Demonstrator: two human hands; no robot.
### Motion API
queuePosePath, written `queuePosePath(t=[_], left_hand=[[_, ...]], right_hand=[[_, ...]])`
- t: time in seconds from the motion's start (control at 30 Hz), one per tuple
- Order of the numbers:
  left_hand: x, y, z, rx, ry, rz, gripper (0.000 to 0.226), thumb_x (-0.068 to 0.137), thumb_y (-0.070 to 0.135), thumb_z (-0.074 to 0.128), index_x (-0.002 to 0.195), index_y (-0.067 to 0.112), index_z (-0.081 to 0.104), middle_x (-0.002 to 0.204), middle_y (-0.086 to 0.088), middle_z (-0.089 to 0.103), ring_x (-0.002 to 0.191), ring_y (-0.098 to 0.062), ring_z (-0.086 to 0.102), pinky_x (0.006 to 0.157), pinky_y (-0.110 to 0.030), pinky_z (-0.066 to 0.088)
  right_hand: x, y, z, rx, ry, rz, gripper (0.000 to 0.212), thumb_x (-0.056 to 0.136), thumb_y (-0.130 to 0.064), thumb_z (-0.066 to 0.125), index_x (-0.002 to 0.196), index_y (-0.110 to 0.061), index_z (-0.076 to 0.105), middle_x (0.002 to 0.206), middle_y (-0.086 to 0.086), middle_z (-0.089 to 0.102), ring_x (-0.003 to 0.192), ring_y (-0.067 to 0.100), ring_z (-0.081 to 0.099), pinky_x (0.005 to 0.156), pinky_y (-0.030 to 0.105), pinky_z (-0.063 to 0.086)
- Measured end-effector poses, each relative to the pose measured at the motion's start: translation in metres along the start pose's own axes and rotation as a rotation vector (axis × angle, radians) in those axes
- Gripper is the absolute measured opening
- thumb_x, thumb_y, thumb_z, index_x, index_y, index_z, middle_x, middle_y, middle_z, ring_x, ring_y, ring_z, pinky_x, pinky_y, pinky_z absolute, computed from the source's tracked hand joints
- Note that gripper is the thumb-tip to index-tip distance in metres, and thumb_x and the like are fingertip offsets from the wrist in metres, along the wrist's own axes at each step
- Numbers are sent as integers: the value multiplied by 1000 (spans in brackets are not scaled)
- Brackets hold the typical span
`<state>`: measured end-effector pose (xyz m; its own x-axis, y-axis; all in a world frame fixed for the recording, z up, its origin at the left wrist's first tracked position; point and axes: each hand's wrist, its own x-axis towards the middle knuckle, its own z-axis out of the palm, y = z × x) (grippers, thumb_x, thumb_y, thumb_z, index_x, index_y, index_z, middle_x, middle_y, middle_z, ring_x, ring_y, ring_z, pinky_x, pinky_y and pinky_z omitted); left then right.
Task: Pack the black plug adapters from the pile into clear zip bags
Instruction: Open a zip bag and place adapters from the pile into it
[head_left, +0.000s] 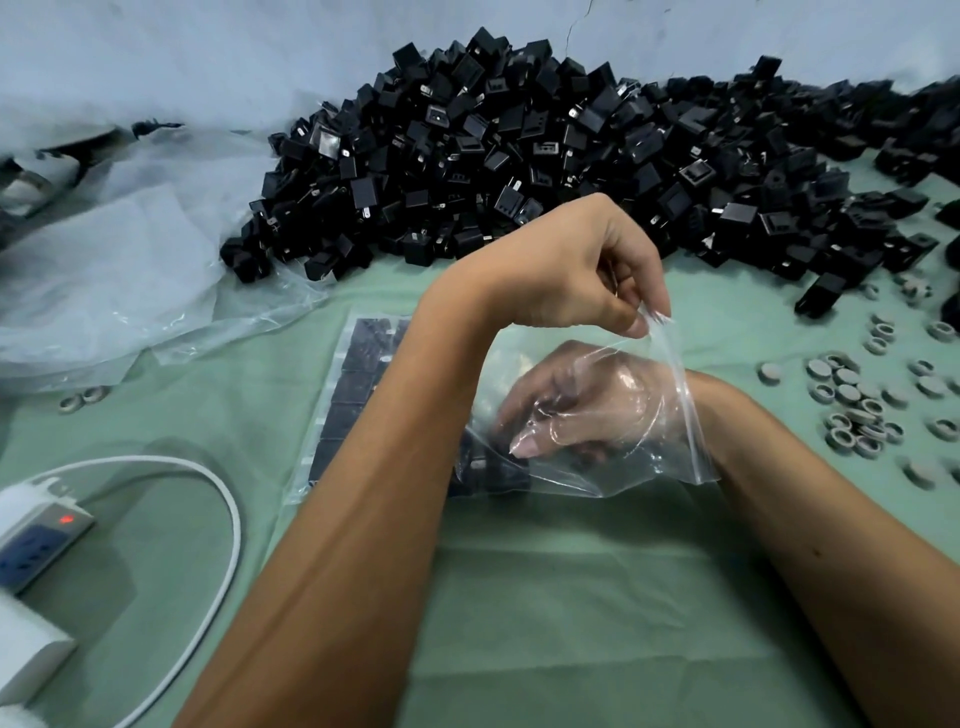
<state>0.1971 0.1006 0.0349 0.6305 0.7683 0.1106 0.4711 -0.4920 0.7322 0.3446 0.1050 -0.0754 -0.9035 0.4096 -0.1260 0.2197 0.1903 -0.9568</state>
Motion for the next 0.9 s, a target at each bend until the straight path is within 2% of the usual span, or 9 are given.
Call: queuePosePath(t=[0.1,0.2,0.27,0.37,0.47,0.57,0.63,0.73,0.9], left_hand=[[1,-2,1,-4,2,-11,18,78,-7,82,92,5,80,87,-24,72,76,-20,64,76,-34,55],[3,-5,2,23,10,-29,19,78,-7,81,89,9,80,84,-20,73,74,-21,64,78,-43,57],[5,-9,4,62,13,-35,18,78,-4,82,87,12,81,82,-16,73,72,-28,64,77,-49,58],[8,-14,11,77,1,-72,17,77,3,85,87,16,81,80,-14,72,71,-32,62,75,-50,58],[9,-18,18,54,-37,-136,15,78,2,85,88,13,81,81,-23,70,68,-21,56,70,-45,56],[8,-24,23,49,-99,-190,14,80,0,82,91,8,81,73,-16,66,66,-16,54,61,-32,47],[6,-26,24,55,-116,-212,14,81,0,82,93,7,81,70,-7,62,62,-12,51,59,-22,42],[6,-28,24,58,-118,-225,14,82,0,81,94,7,82,64,1,59,53,-4,46,55,-13,38],[5,-27,22,70,-117,-220,13,83,2,81,94,9,82,70,-9,64,58,-7,49,57,-15,41]], right_hand=[[-12,-12,-7,165,-20,66,30,95,-20,74,124,-10,73,86,15,75,61,22,67,51,32,52],[-32,-22,-21,10,155,94,17,93,-15,75,110,-15,79,93,3,79,78,17,75,67,30,61],[-47,-22,-35,-15,268,130,16,87,-11,75,103,-9,78,86,2,77,70,16,70,60,28,58],[-66,-18,-57,104,551,169,26,94,1,65,83,-17,80,61,3,63,42,10,51,35,17,35],[-58,-14,-66,214,955,61,32,93,4,56,75,-15,74,54,2,56,36,10,41,36,14,24],[-36,-11,-72,-136,1242,73,26,87,0,54,81,-16,73,63,0,65,49,17,53,46,25,42],[-22,-12,-76,-642,1130,130,27,89,0,58,101,-15,76,94,4,73,82,23,67,76,38,56],[-6,-14,-87,-995,792,170,51,91,6,55,134,-18,67,140,6,57,125,30,55,102,44,48],[11,-12,-99,-1087,639,319,54,89,-2,65,138,-24,64,145,1,48,119,28,58,95,40,51]])
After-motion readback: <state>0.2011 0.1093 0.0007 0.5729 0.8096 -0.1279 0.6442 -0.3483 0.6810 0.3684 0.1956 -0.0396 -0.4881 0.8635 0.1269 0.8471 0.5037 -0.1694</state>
